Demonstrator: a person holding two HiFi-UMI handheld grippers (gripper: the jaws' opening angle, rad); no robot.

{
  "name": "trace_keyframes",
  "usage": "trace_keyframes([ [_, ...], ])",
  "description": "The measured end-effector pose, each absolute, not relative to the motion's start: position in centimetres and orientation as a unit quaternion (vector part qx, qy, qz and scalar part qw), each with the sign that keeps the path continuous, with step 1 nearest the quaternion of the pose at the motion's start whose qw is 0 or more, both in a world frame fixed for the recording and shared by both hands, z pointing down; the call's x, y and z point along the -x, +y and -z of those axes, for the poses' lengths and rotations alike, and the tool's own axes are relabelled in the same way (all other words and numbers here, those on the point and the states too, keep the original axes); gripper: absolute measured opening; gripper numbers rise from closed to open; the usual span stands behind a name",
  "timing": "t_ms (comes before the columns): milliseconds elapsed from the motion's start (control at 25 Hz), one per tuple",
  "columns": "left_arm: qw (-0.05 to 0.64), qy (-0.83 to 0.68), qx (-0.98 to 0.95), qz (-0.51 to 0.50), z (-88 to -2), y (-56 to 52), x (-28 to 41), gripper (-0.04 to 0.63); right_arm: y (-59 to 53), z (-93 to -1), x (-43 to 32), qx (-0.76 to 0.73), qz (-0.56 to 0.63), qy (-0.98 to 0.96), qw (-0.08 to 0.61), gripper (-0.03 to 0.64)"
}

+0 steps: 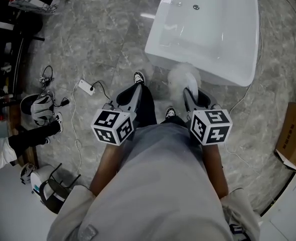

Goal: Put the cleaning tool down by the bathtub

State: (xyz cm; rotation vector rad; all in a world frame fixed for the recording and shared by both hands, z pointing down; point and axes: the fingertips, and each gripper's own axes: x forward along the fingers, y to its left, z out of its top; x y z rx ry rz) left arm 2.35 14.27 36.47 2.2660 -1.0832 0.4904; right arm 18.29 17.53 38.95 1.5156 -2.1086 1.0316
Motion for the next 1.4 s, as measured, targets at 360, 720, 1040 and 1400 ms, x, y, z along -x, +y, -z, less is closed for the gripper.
trace_keyframes([
  [360, 0.305, -0.387, -0.852, -0.176, -36.6, 7.6, 0.4, 0.005, 11.2, -38.3, -14.9, -0.542, -0.362, -0.736, 0.184, 0.077],
  [720, 0.302, -0.350, -0.871, -0.169, -35.7, -0.4, 3.4, 0.005, 4.3, -37.3, -11.2, -0.570, -0.372, -0.713, 0.170, 0.078],
  [1040, 0.299, -0.313, -0.886, -0.165, -35.3, -6.4, 5.9, 0.005, -0.8, -36.6, -8.0, -0.600, -0.367, -0.693, 0.158, 0.077],
  [1400, 0.298, -0.286, -0.896, -0.162, -36.0, -10.3, 8.1, 0.005, -4.2, -36.7, -6.4, -0.637, -0.363, -0.663, 0.151, 0.077],
])
